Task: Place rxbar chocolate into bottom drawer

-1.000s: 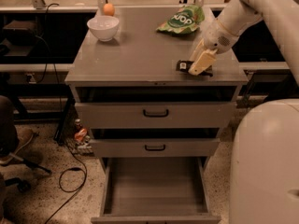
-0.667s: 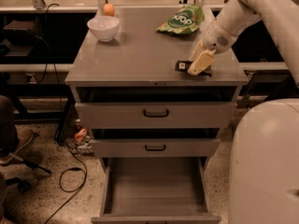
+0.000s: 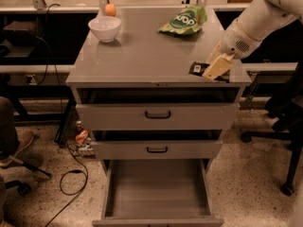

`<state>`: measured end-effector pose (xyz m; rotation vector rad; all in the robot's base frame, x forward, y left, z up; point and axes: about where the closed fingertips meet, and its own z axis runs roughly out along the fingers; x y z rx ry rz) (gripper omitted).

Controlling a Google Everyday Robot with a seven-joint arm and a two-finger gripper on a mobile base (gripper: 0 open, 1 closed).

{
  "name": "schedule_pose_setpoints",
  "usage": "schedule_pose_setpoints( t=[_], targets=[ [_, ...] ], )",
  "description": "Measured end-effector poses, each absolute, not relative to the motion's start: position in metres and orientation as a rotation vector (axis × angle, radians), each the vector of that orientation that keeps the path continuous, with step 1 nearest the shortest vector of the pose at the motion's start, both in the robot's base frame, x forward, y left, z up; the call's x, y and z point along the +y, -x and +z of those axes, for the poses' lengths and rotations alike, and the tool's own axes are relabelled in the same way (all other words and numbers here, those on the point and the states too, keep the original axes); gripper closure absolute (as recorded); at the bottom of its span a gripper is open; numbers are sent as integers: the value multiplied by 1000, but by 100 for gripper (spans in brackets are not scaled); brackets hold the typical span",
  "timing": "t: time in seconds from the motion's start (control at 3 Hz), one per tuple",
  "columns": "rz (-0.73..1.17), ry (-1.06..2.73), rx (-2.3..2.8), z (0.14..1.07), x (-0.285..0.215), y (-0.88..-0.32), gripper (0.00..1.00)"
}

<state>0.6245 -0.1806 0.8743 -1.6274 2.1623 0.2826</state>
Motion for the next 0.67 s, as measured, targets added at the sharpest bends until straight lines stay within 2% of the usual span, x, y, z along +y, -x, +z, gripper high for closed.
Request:
schedule_pose_setpoints(
  t=[0.33, 0.67],
  targets=[
    [287, 1545, 2252, 871, -189, -577, 100],
    [426, 1457, 2377, 820, -200, -537, 100]
  ],
)
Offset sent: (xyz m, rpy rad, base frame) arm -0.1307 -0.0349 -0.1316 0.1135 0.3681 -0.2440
